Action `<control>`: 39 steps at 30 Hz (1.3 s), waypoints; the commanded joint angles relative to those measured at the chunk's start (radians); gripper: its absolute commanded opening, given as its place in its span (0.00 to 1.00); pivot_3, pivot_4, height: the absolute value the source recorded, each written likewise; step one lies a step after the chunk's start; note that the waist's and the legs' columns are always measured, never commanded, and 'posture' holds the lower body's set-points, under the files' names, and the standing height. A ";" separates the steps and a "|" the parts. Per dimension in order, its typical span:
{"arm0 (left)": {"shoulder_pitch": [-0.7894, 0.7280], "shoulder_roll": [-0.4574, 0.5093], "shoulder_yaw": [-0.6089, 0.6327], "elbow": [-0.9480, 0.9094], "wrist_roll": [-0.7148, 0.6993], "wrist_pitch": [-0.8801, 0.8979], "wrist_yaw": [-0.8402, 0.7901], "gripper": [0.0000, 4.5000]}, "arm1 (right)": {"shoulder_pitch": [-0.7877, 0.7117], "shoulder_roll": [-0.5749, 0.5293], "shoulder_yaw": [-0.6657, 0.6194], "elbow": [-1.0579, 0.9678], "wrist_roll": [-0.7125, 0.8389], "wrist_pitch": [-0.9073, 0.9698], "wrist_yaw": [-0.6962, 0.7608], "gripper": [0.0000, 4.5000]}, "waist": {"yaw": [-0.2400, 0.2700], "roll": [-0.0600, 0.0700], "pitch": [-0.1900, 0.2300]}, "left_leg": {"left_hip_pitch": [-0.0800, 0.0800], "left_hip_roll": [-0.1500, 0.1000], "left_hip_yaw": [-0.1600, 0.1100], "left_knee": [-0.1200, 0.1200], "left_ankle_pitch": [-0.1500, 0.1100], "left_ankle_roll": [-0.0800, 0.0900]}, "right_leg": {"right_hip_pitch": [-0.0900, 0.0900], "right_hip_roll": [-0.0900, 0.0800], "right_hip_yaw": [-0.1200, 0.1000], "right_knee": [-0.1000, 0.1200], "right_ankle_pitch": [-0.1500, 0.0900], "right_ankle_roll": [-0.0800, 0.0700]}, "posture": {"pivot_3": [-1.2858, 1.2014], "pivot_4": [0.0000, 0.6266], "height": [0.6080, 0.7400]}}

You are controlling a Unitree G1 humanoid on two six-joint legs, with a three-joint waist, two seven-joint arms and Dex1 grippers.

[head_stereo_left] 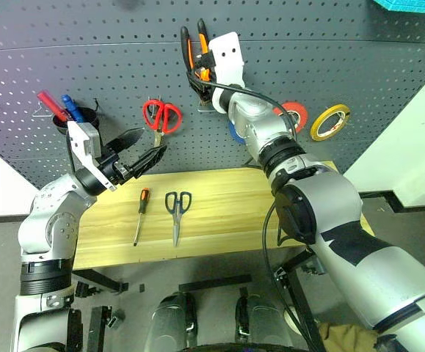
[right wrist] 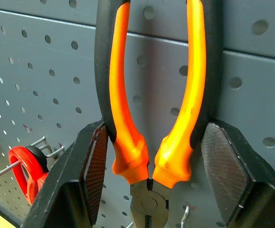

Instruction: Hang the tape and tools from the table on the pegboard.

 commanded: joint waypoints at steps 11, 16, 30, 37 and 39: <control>0.031 0.007 0.009 -0.075 -0.007 0.000 0.026 1.00 | 0.000 -0.039 -0.027 -0.044 0.017 -0.028 0.027 0.99 | 0.024 0.005 0.005 | 0.009 0.001 -0.001 0.000 0.000 0.000 | 0.008 -0.001 0.000 0.000 -0.002 -0.003 | 0.62 0.22 1.00; 0.070 0.021 0.004 -0.099 -0.001 0.003 0.011 1.00 | 0.071 -0.107 -0.050 -0.363 0.122 0.092 0.182 0.99 | 0.025 0.006 0.005 | 0.010 0.001 -0.001 -0.001 -0.002 0.002 | 0.009 -0.002 0.000 -0.001 -0.002 -0.004 | 0.61 0.20 1.00; 0.050 -0.090 -0.264 0.003 0.350 0.148 0.370 1.00 | 0.841 -0.495 0.233 -1.521 0.419 0.844 0.600 0.99 | 0.052 0.007 0.006 | -0.002 0.000 -0.003 -0.001 -0.007 0.010 | -0.002 -0.005 -0.002 -0.004 -0.004 -0.004 | 0.58 0.25 1.00; 0.009 -0.231 -0.342 0.097 0.482 0.311 0.577 1.00 | 0.894 -0.621 0.295 -1.351 0.352 0.667 0.811 0.99 | 0.049 0.002 0.023 | -0.002 0.000 -0.005 0.001 -0.008 0.012 | -0.004 -0.005 -0.002 -0.004 -0.005 -0.004 | 0.56 0.32 1.00; 0.008 -0.249 -0.381 0.101 0.504 0.362 0.582 1.00 | 0.886 -0.651 0.296 -1.291 0.353 0.650 0.876 0.99 | 0.050 0.002 0.035 | -0.002 0.000 -0.005 0.001 -0.008 0.012 | -0.004 -0.005 -0.003 -0.005 -0.005 -0.004 | 0.56 0.33 1.00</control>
